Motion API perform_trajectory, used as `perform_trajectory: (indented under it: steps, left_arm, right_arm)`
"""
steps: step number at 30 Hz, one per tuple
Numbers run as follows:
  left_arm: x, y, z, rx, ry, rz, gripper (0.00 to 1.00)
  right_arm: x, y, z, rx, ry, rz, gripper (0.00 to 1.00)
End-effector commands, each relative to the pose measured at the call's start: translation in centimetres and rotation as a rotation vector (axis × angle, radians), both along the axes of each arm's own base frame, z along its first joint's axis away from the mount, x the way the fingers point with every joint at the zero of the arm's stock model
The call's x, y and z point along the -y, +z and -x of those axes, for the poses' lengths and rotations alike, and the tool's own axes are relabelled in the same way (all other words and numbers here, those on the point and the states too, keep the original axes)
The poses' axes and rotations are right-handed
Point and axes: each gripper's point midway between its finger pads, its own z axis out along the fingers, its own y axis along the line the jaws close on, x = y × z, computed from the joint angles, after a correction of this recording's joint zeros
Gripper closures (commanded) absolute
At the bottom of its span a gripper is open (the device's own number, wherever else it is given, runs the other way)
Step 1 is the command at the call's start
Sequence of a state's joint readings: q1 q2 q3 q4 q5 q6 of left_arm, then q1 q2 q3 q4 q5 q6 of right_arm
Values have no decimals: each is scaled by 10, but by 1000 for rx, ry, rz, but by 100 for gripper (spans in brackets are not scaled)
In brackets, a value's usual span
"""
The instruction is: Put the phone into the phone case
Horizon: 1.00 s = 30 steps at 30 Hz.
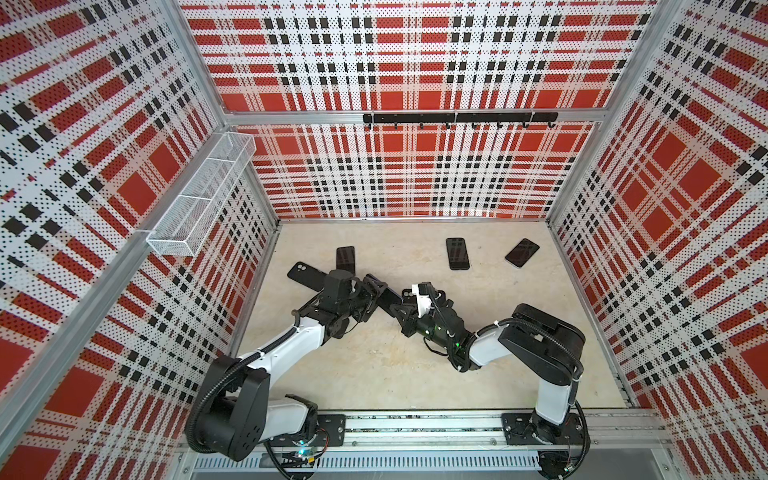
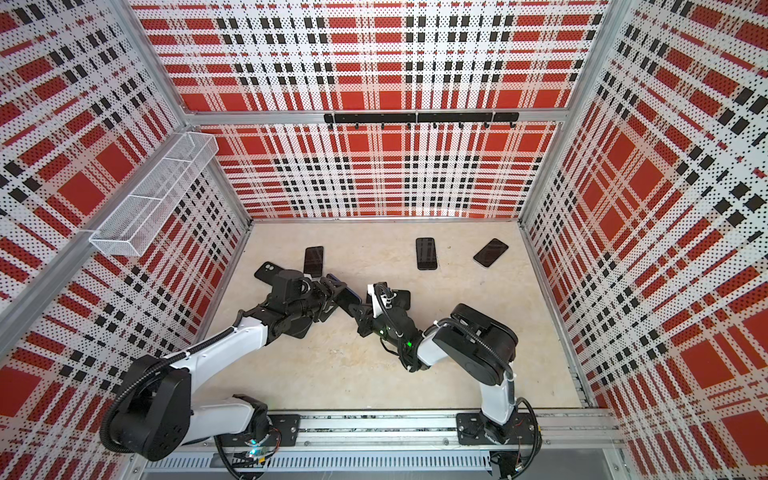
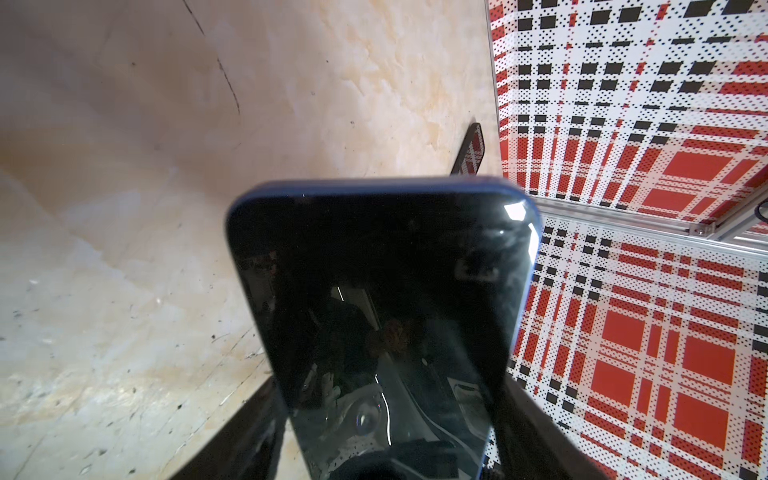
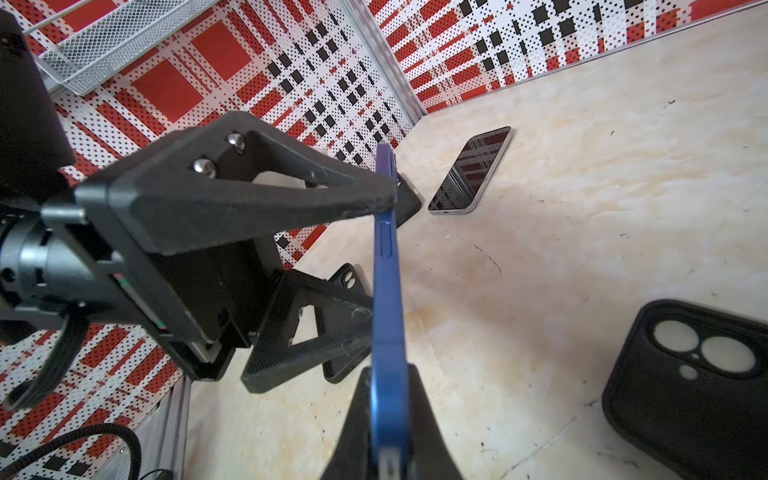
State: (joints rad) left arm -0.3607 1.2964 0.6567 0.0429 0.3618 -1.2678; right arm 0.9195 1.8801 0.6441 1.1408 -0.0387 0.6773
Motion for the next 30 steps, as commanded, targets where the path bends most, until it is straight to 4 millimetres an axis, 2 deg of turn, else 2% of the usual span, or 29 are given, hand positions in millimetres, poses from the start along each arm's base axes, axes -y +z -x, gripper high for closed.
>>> perform_trajectory:
  steps: [1, 6, 10, 14, 18, 21, 23, 25, 27, 30]
  left_arm:
    - [8, 33, -3, 173, -87, -28, 2]
    - [-4, 49, -12, 242, -103, -155, 2]
    - [-19, 59, -30, 294, -110, -279, 2]
    - [-19, 60, -53, 322, -172, -413, 2]
    - [-10, 57, -80, 332, -252, -496, 17]
    - [-4, 59, -100, 366, -272, -557, 18]
    - [4, 61, -109, 389, -301, -598, 20]
    - [15, 58, -116, 397, -345, -653, 22]
    - [26, 54, -121, 409, -385, -720, 30]
    - [45, 44, -121, 442, -470, -756, 36]
  right_arm:
    - [-2, 44, -3, 61, 6, -71, 98]
    - [17, 59, -19, 52, -45, -33, 98]
    - [45, 65, -35, 13, -116, 24, 99]
    - [74, 73, -44, -9, -179, 129, 99]
    - [101, 79, -47, -81, -151, 207, 100]
    - [125, 77, -49, -125, -117, 304, 100]
    - [141, 86, -51, -153, -107, 323, 100]
    - [159, 92, -51, -195, -106, 328, 100]
    - [175, 100, -51, -236, -96, 321, 100]
    - [202, 96, -55, -347, -100, 339, 100]
